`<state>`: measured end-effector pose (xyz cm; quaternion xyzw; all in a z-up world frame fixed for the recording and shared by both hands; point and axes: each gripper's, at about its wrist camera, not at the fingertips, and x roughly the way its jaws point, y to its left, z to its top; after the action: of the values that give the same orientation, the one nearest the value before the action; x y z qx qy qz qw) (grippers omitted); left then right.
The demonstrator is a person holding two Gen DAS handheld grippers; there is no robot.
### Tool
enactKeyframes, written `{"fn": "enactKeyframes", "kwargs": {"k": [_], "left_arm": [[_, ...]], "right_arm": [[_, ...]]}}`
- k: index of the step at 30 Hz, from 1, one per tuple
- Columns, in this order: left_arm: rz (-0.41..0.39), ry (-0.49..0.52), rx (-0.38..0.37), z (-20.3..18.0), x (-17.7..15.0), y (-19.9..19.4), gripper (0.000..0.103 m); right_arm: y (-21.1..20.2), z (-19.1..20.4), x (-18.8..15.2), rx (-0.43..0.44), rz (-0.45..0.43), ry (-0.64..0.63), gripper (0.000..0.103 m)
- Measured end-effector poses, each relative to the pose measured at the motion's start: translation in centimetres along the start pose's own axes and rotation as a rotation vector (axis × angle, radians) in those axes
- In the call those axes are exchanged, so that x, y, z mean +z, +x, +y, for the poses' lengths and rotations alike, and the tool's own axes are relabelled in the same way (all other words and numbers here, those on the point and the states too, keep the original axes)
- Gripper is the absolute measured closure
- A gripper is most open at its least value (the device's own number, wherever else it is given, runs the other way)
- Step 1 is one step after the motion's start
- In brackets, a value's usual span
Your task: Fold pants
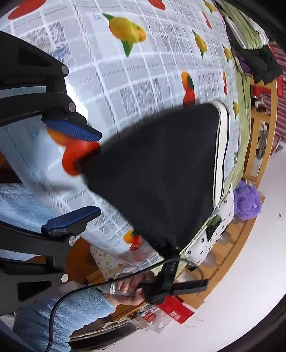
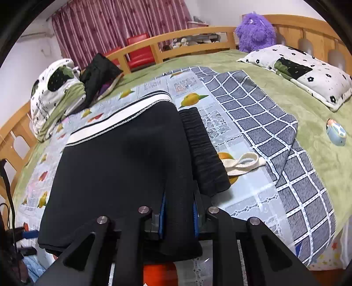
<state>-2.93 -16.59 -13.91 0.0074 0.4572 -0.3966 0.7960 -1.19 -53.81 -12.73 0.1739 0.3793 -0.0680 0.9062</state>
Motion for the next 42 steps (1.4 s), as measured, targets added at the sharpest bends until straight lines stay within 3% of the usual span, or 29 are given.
{"fn": "enactKeyframes", "kwargs": {"k": [4,10,11,12,15,17,21,25,27,28,29,31,35,38,40,42], "left_arm": [[-0.028,0.036,0.111,-1.9,0.4,0.8,0.040],[0.017,-0.016,0.284,-2.1,1.5,4.8,0.040],[0.007,-0.020,0.285,-2.0,1.6,4.9,0.049],[-0.016,-0.009,0.284,-2.1,1.5,4.6,0.072],[-0.129,0.059,0.405,-2.3,1.0,2.5,0.084],[-0.134,-0.001,0.447,-0.3,1.0,1.9,0.085],[-0.085,-0.147,0.245,3.9,1.0,1.0,0.084],[-0.105,-0.070,0.160,3.5,0.6,-2.2,0.078],[-0.133,-0.066,0.125,3.6,0.6,-4.1,0.058],[-0.152,-0.074,0.112,3.7,0.7,-4.9,0.051],[-0.171,-0.083,0.112,4.0,1.2,-5.7,0.045],[-0.199,-0.095,0.120,4.3,2.7,-6.2,0.045],[-0.173,-0.175,0.161,6.4,7.5,-3.1,0.045],[-0.132,-0.191,0.130,7.2,9.9,0.8,0.045],[-0.084,-0.194,0.123,8.0,11.0,3.5,0.045],[-0.004,-0.222,0.148,9.2,11.4,6.4,0.044]], "right_arm": [[0.0,-0.5,0.1,0.026,0.001,0.054,0.084],[-0.1,-0.2,0.0,0.033,0.005,0.064,0.083],[-0.1,-0.4,0.0,0.044,0.005,0.075,0.083],[-0.2,-0.5,0.0,0.051,0.001,0.083,0.084],[-0.8,-0.5,-0.3,0.097,-0.017,0.106,0.085],[-0.8,0.0,-0.8,0.120,-0.008,0.095,0.085],[-0.3,2.2,-2.0,0.068,0.024,0.005,0.084],[-1.8,2.4,-1.4,0.056,0.022,-0.039,0.076],[-3.3,2.0,-0.5,0.048,-0.021,-0.056,0.071],[-3.9,1.8,0.0,0.047,-0.043,-0.060,0.061],[-4.2,1.6,0.5,0.047,-0.056,-0.059,0.054],[-4.2,1.0,1.6,0.053,-0.081,-0.045,0.029],[-0.9,0.7,3.8,0.056,-0.015,-0.012,0.028],[2.4,0.4,4.6,0.056,0.061,0.003,0.028],[4.8,0.0,4.5,0.023,0.129,-0.009,0.028],[5.4,-0.9,4.0,0.044,0.139,0.006,0.027]]}}
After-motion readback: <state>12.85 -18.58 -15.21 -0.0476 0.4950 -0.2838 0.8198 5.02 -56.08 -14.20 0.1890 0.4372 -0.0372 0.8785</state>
